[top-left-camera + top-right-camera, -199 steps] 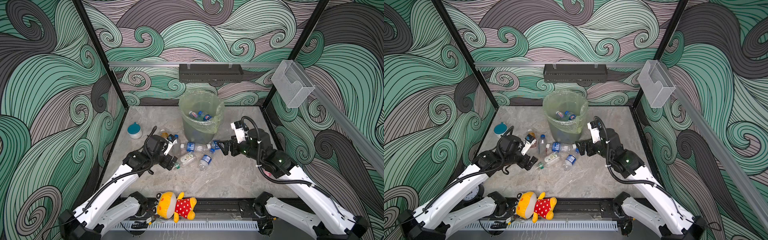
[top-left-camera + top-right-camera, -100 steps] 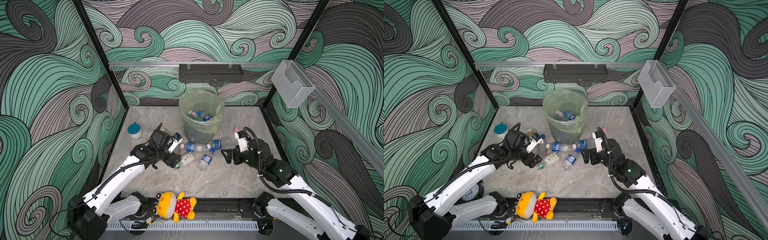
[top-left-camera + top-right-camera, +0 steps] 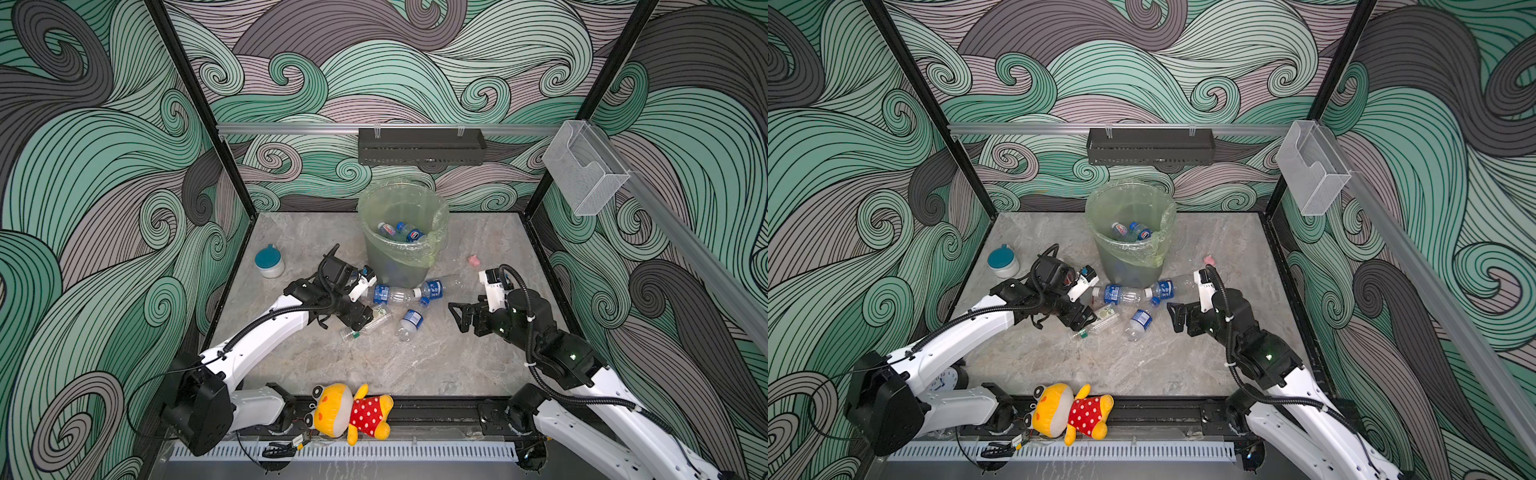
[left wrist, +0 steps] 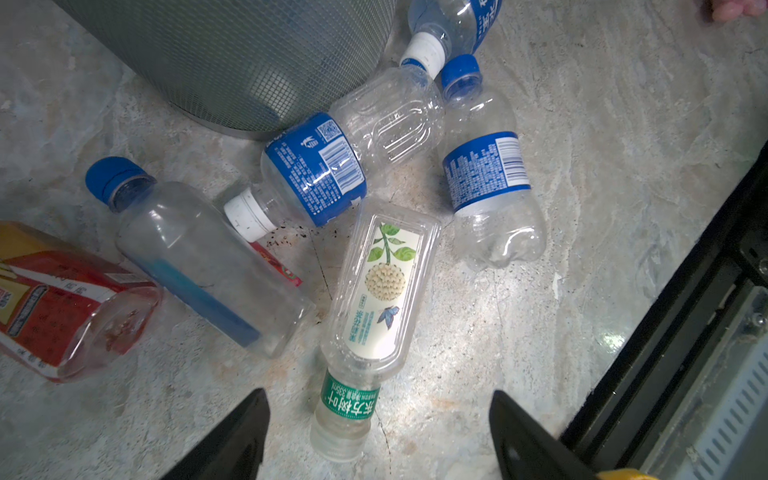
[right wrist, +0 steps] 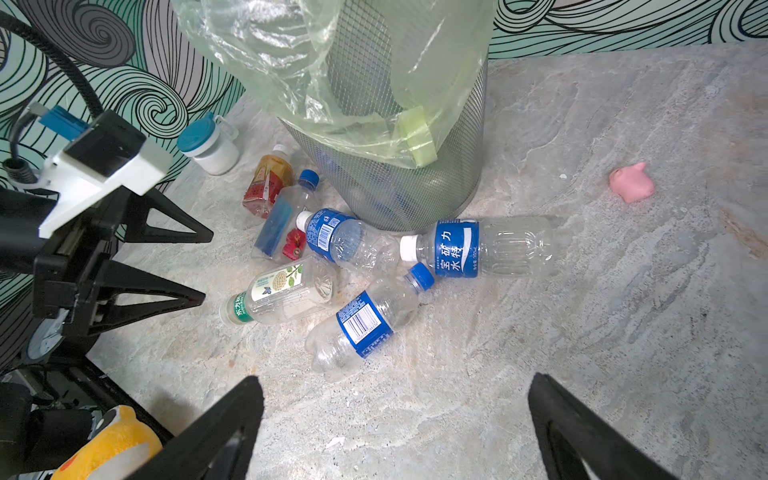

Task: Throw the plastic bottles in the bin
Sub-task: 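Withdraw the right gripper while the left gripper reaches toward the green-label bottle, then lower the left gripper onto the green-label clear bottle and close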

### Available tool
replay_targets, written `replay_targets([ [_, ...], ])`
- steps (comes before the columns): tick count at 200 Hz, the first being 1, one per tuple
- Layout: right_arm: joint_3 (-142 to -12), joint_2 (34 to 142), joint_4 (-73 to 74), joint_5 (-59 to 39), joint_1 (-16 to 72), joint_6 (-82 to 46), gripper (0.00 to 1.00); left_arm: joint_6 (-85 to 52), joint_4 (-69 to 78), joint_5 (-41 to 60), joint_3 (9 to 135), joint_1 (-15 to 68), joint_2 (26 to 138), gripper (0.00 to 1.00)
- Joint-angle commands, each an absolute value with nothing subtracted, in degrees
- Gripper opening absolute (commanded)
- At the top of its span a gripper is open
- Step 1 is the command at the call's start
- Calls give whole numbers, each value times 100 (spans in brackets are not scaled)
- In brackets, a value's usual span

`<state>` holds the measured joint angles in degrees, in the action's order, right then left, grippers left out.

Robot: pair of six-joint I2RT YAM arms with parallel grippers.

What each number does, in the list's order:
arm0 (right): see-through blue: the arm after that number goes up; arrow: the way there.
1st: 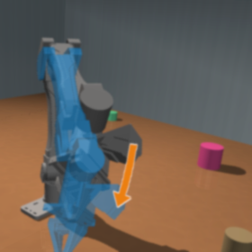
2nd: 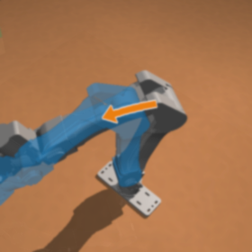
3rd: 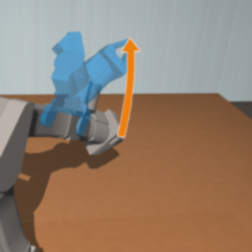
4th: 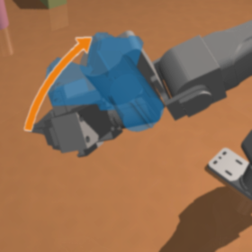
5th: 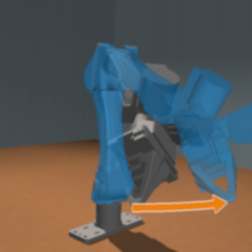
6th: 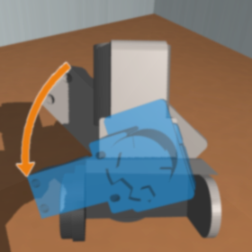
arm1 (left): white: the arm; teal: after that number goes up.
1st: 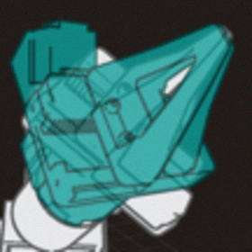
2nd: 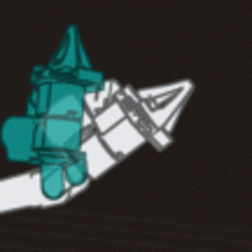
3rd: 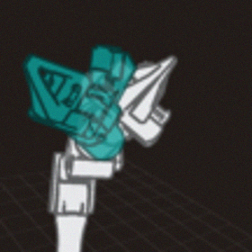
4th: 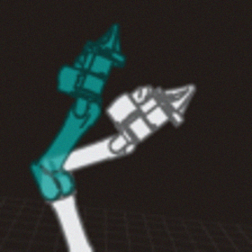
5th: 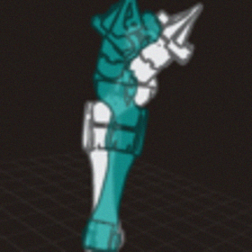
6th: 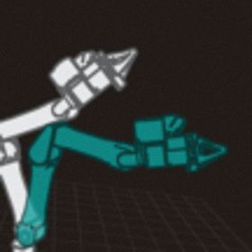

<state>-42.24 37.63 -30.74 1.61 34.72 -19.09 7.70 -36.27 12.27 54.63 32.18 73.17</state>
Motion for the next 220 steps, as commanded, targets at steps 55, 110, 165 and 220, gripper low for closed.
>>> replay_targets([
  [55,-3991,3490,-3159,372,3441,-2186,100,576,-3406,1399,5795,3417,8009,77],
  [110,-3936,3297,-3198,425,3437,-2230,100,519,-3425,1050,6036,3577,8811,79],
  [165,-3836,3142,-3222,465,3437,-2328,100,492,-3305,712,6148,3674,9339,81],
  [220,-3812,3085,-3245,530,3439,-2336,100,482,-3261,683,6152,3755,9666,78],
])
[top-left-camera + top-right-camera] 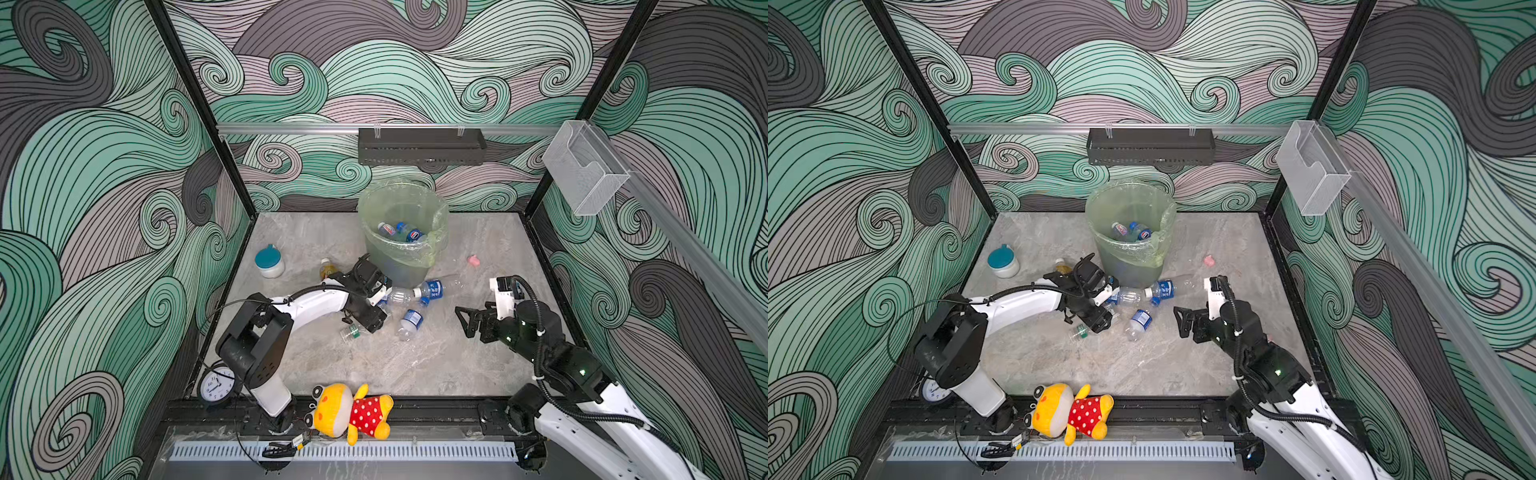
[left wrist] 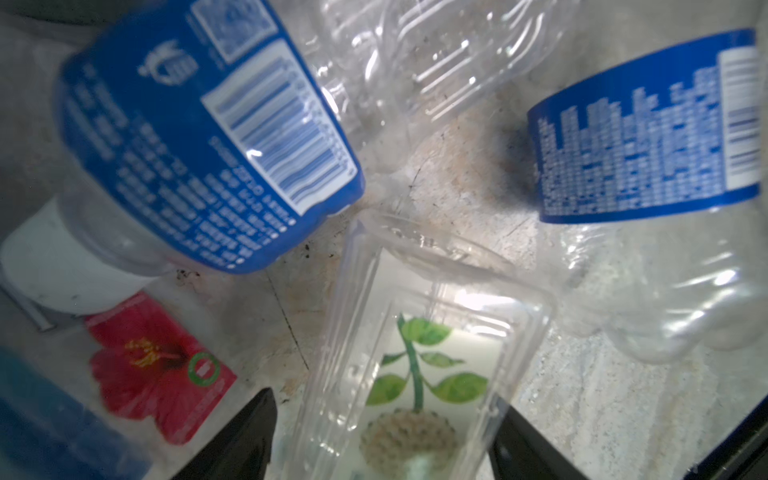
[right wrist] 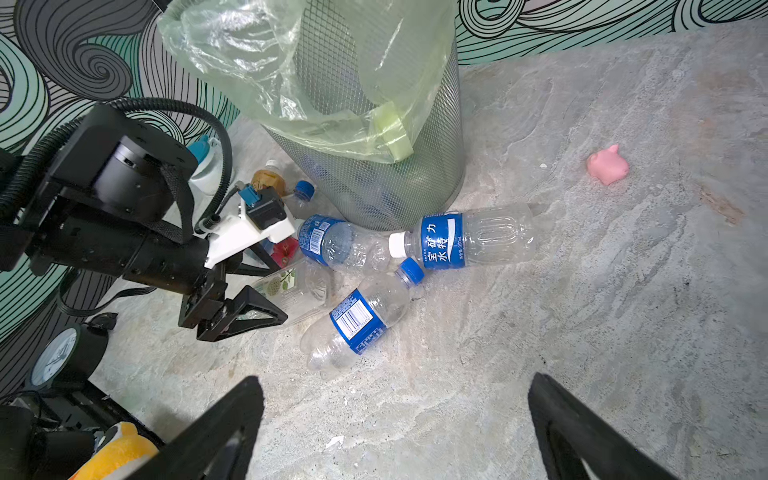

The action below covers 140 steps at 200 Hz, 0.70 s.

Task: Throw the plastic bottles in the bin
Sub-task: 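Lower the left gripper onto the green-label clear bottle and close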

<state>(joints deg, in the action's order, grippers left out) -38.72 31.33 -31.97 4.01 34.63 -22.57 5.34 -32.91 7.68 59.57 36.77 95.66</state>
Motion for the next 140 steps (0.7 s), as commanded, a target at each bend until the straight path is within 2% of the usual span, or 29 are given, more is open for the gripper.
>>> replay_targets([
  [1,-3813,3085,-3249,533,3442,-2337,100,483,-3256,684,6152,3758,9671,78],
  [79,-3805,3094,-3247,590,3438,-2332,100,361,-3160,657,6024,3893,9863,55],
  [140,-3788,3186,-3230,618,3433,-2317,100,68,-3137,565,5682,3972,9204,49],
])
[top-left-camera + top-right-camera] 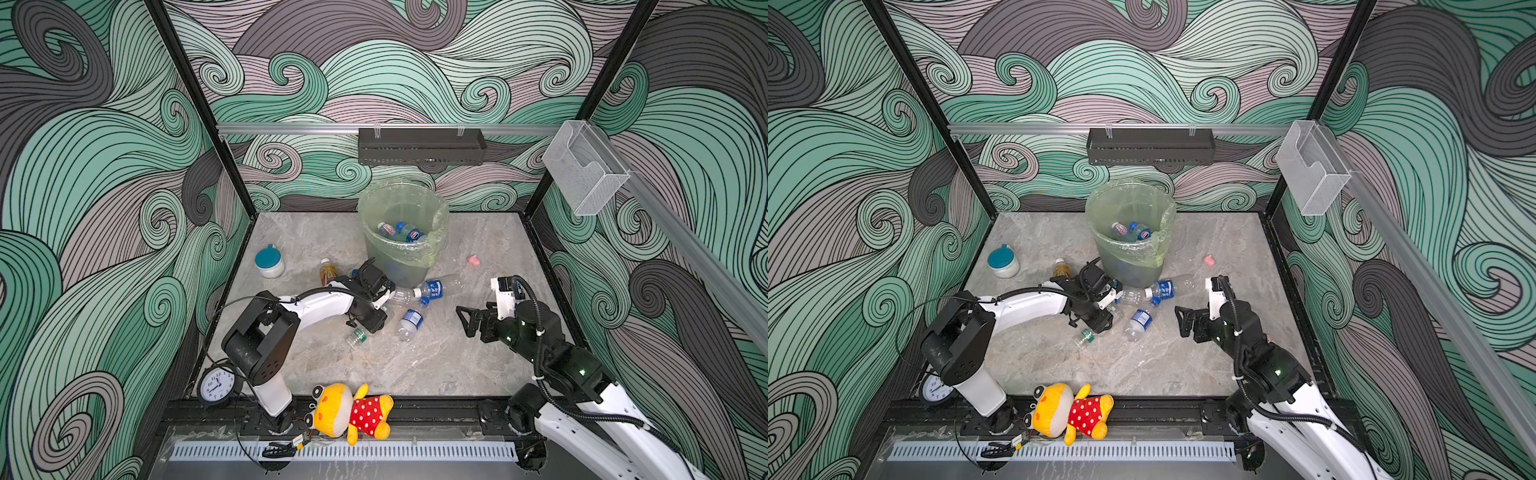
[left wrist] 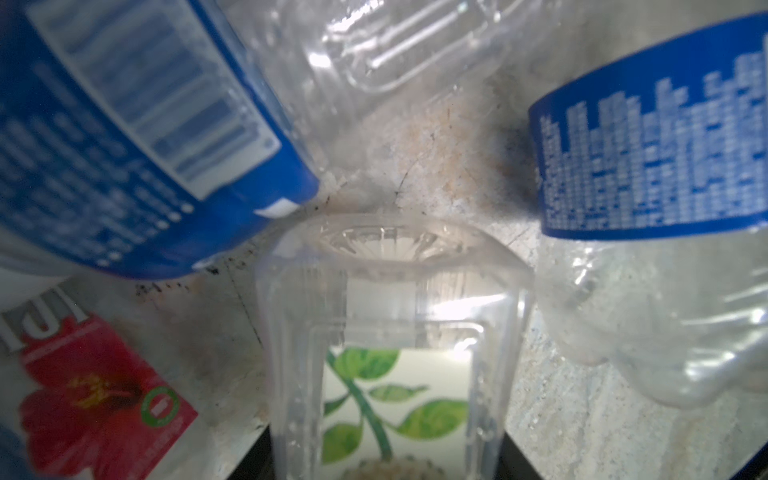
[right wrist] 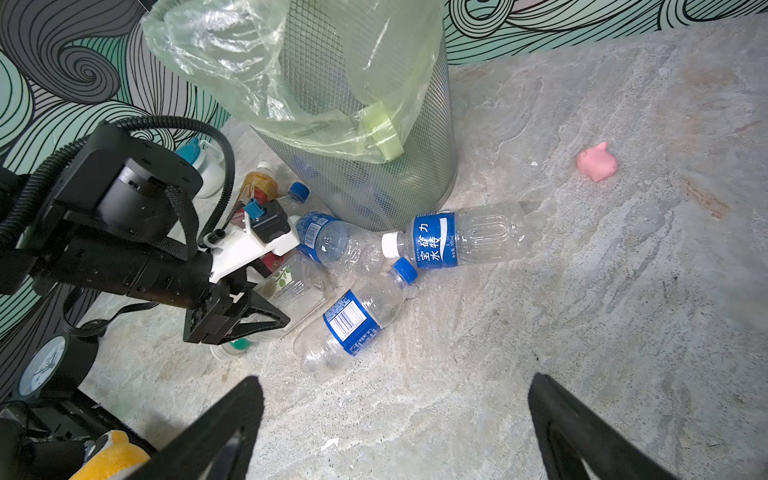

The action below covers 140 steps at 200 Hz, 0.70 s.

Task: Throw the plastic bottles in the bin
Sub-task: 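Lower the left gripper onto the green-label clear bottle and close, then lift the green-label bottle with the left gripper over the bin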

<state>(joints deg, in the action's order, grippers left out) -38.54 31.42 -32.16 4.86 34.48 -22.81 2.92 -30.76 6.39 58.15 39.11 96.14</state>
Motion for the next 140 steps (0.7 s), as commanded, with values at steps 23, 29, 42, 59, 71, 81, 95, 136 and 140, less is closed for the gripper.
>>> replay_targets([
  [23,-3789,3263,-3228,643,3426,-2255,100,-75,-3226,412,5512,3973,8709,48],
  [29,-3801,3288,-3231,642,3435,-2232,100,-111,-3249,361,5466,3973,8560,49],
  [42,-3826,3351,-3232,650,3428,-2199,100,-193,-3254,291,5328,3973,8191,49],
  [59,-3873,3450,-3226,659,3428,-2127,100,-325,-3243,175,5170,3973,7589,49],
  [71,-3902,3535,-3215,661,3433,-2073,100,-454,-3267,22,5081,3969,7217,48],
  [81,-3929,3611,-3201,656,3428,-2042,100,-567,-3278,-116,5025,3964,6902,48],
  [95,-3955,3727,-3156,618,3427,-2006,100,-711,-3270,-363,4936,3964,6457,47],
  [136,-3991,4074,-2919,485,3431,-1977,100,-937,-3093,-1283,4881,3964,5270,46],
  [140,-4000,4104,-2919,472,3430,-1978,100,-955,-3082,-1260,4938,3964,5179,46],
])
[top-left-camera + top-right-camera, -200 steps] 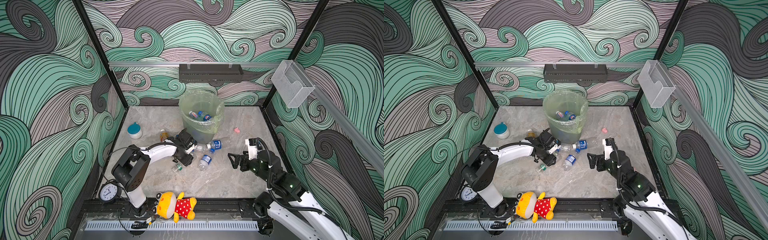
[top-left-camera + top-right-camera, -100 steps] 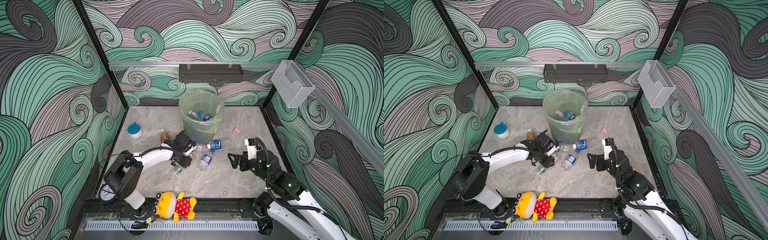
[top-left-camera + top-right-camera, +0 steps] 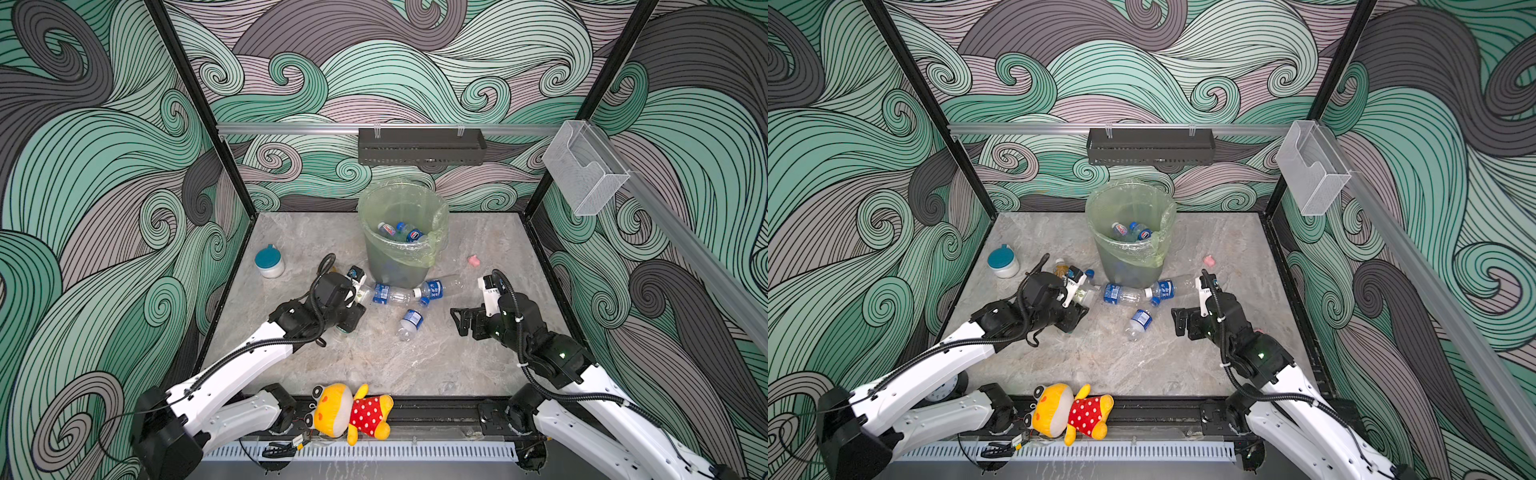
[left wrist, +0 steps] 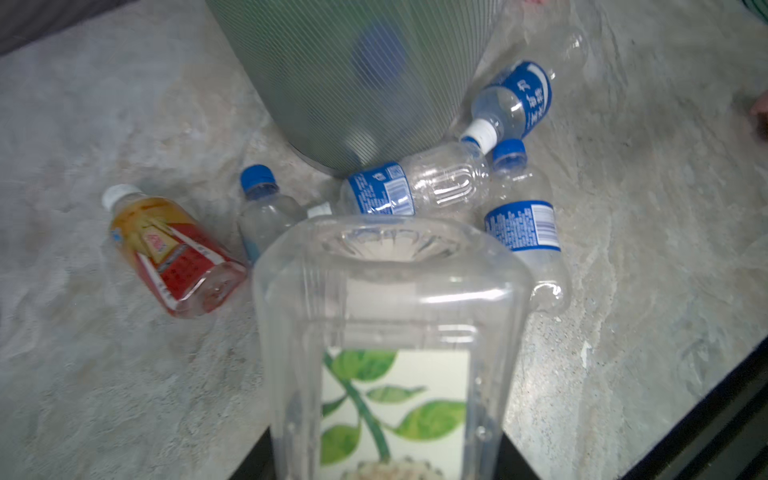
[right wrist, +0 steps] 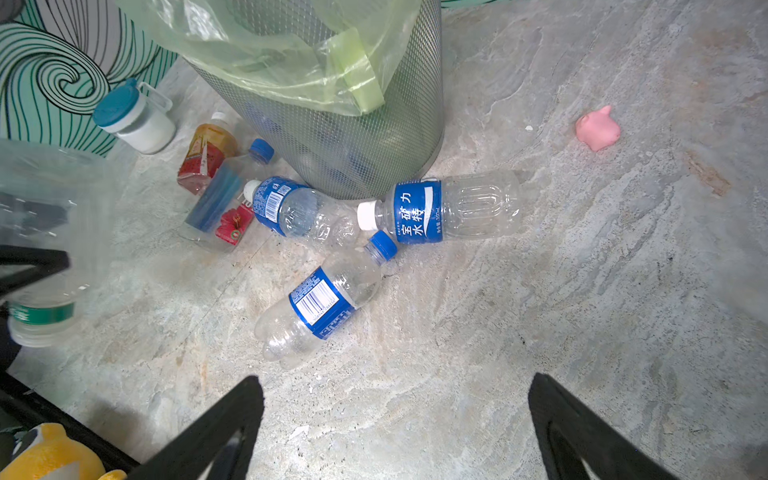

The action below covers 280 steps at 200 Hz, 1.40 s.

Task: Throw the plastic bottles in the bin
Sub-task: 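Lift the green-label bottle with the left gripper over the bin, then open the left gripper to drop the green-label bottle into the bin, then withdraw the left gripper while the right gripper reaches toward a blue-label water bottle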

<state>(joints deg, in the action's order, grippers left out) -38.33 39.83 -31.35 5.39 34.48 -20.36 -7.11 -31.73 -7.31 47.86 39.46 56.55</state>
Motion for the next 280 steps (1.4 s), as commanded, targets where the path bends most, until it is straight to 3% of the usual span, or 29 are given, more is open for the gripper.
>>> replay_targets([
  [1,-3999,4108,-2914,469,3433,-1978,100,-957,-3079,-1254,4956,3964,5169,46],
  [35,-4068,4196,-2952,483,3430,-1901,100,-706,-3085,-1022,6189,3955,5275,48],
  [75,-4113,4175,-3050,589,3432,-1870,100,-346,-3533,-486,10040,3586,7910,49],
  [82,-4118,4167,-3057,583,3428,-1918,100,-383,-3667,-367,10830,3557,8519,56],
  [87,-4122,4157,-3063,585,3433,-1952,100,-407,-3883,-297,11374,3537,8944,76],
  [96,-4130,4133,-3102,589,3433,-1999,100,-413,-4494,-228,12652,3507,9665,97],
  [117,-4121,4004,-3268,669,3426,-2043,100,-381,-5509,-333,14315,3509,10540,99],
  [130,-4045,3892,-3280,759,3427,-2021,100,-370,-5368,-278,13900,3516,10346,99],
  [159,-3992,3925,-3304,744,3434,-1878,100,-489,-3863,-283,11286,3507,8853,99],
  [185,-4167,4217,-3438,603,3439,-1761,100,-783,-3368,-156,9691,3481,7534,99],
  [280,-4475,5183,-3211,59,3445,-1980,99,-1252,-4041,-1488,6927,3443,5333,99],
])
